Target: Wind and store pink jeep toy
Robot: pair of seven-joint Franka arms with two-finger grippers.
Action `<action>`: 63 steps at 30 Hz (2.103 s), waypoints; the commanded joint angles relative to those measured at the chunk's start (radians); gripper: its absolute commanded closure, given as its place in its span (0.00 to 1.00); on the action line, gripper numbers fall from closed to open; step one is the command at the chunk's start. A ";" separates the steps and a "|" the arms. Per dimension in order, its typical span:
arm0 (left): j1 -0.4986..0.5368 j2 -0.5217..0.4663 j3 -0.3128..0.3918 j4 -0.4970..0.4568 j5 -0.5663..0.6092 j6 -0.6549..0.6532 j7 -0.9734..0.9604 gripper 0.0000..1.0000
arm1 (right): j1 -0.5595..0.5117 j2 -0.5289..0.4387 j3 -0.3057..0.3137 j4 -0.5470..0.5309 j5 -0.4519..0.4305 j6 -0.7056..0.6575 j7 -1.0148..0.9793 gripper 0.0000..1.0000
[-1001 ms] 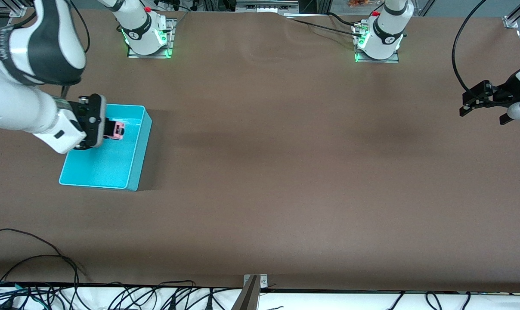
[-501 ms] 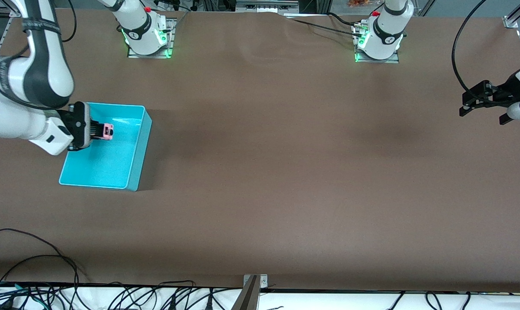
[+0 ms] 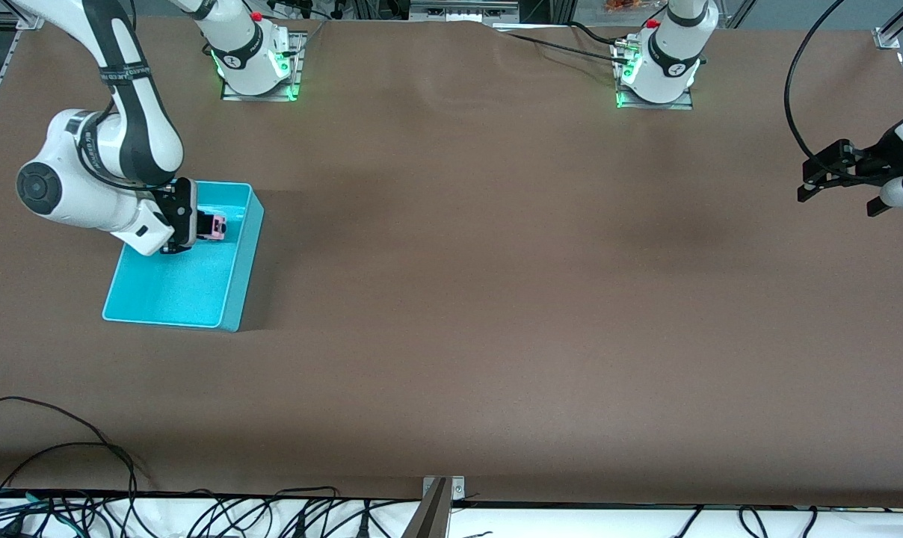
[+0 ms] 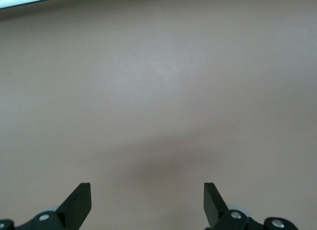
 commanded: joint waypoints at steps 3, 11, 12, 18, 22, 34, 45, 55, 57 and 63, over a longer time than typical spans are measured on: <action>0.004 0.016 0.000 0.033 -0.024 -0.015 0.006 0.00 | -0.013 0.010 -0.008 -0.034 0.028 0.023 -0.042 0.84; 0.004 0.016 0.000 0.033 -0.024 -0.015 0.006 0.00 | -0.013 0.032 -0.008 -0.075 0.032 0.089 -0.042 0.83; 0.004 0.016 0.000 0.033 -0.024 -0.015 0.006 0.00 | -0.013 0.038 -0.008 -0.078 0.033 0.095 -0.042 0.82; 0.004 0.016 0.000 0.033 -0.024 -0.015 0.006 0.00 | -0.013 0.050 -0.008 -0.078 0.035 0.100 -0.042 0.77; 0.004 0.016 0.000 0.033 -0.024 -0.015 0.006 0.00 | -0.013 0.062 -0.008 -0.078 0.047 0.103 -0.042 0.63; 0.004 0.016 0.000 0.033 -0.024 -0.015 0.006 0.00 | -0.013 0.081 -0.008 -0.074 0.094 0.105 -0.042 0.00; 0.004 0.016 0.000 0.033 -0.024 -0.015 0.006 0.00 | -0.008 0.058 -0.003 -0.009 0.096 0.053 -0.041 0.00; 0.002 0.015 -0.002 0.033 -0.024 -0.017 0.006 0.00 | -0.004 0.041 -0.002 0.201 0.096 -0.122 0.003 0.00; 0.002 0.015 -0.002 0.033 -0.024 -0.017 0.006 0.00 | -0.004 0.029 -0.003 0.234 0.096 -0.147 0.048 0.00; 0.002 0.015 -0.003 0.033 -0.024 -0.018 0.004 0.00 | -0.004 -0.013 -0.002 0.334 0.094 -0.219 0.259 0.00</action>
